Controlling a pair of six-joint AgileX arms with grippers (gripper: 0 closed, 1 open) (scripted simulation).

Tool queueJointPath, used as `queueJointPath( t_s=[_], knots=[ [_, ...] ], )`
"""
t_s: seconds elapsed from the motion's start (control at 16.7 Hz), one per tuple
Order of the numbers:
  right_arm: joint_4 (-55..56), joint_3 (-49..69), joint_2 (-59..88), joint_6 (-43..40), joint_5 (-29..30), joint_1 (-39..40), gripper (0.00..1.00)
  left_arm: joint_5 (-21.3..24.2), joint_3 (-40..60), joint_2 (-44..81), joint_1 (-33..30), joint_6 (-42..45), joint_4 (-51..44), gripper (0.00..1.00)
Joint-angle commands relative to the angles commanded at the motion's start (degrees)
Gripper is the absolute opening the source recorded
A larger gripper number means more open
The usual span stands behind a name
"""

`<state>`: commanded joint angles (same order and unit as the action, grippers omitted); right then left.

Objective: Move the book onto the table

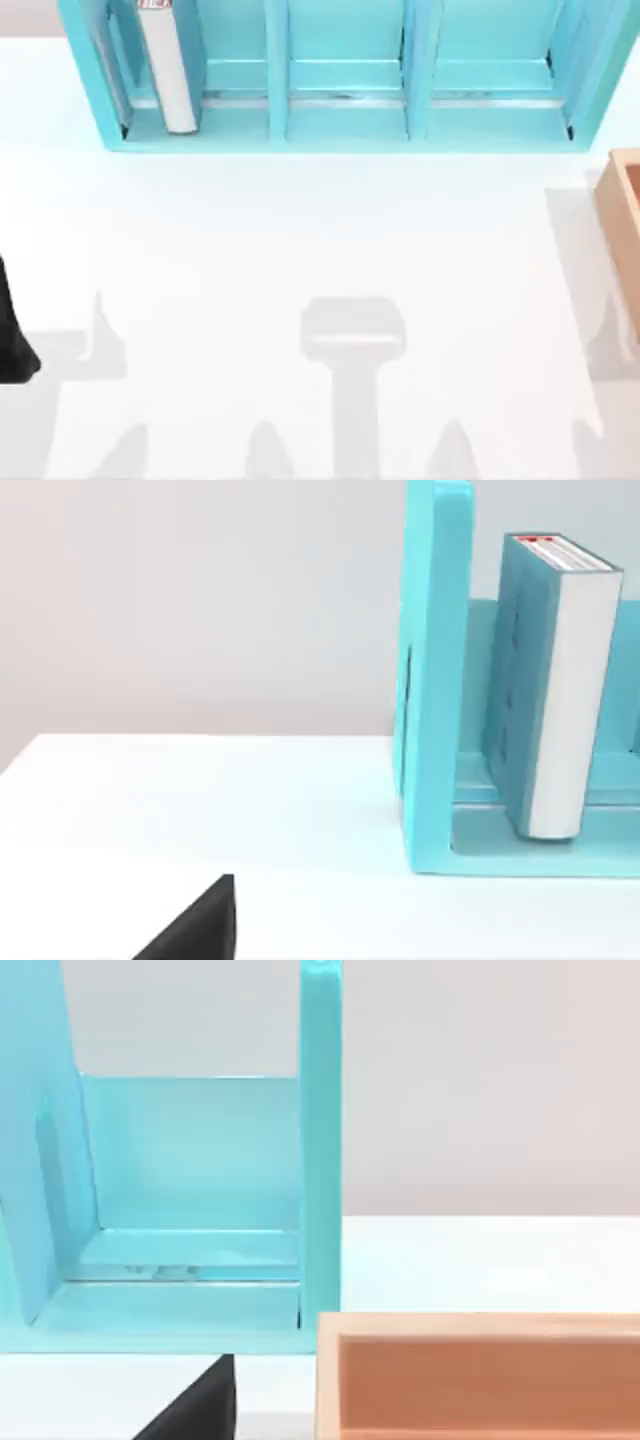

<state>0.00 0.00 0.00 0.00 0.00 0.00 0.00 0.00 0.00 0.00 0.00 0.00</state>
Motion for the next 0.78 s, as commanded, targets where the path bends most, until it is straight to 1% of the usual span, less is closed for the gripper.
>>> queueJointPath(
  t_s=[0.18, 0.42, 0.6, 0.78],
  knots=[
    [0.0, 0.0, 0.0, 0.0, 0.0, 0.0, 1.0, -0.05, 0.35, 0.57, -0.17, -0.02, 0.56, 1.0],
    [0.0, 0.0, 0.0, 0.0, 0.0, 0.0, 1.0, -1.05, 4.73, 8.98, -2.22, -0.15, 7.75, 1.0],
    [0.0, 0.0, 0.0, 0.0, 0.0, 0.0, 1.0, -2.63, 9.95, 21.69, -4.56, -0.25, 16.59, 1.0],
    [0.0, 0.0, 0.0, 0.0, 0.0, 0.0, 1.0, -4.73, 15.95, 39.29, -7.23, -0.33, 26.97, 1.0]
  ],
)
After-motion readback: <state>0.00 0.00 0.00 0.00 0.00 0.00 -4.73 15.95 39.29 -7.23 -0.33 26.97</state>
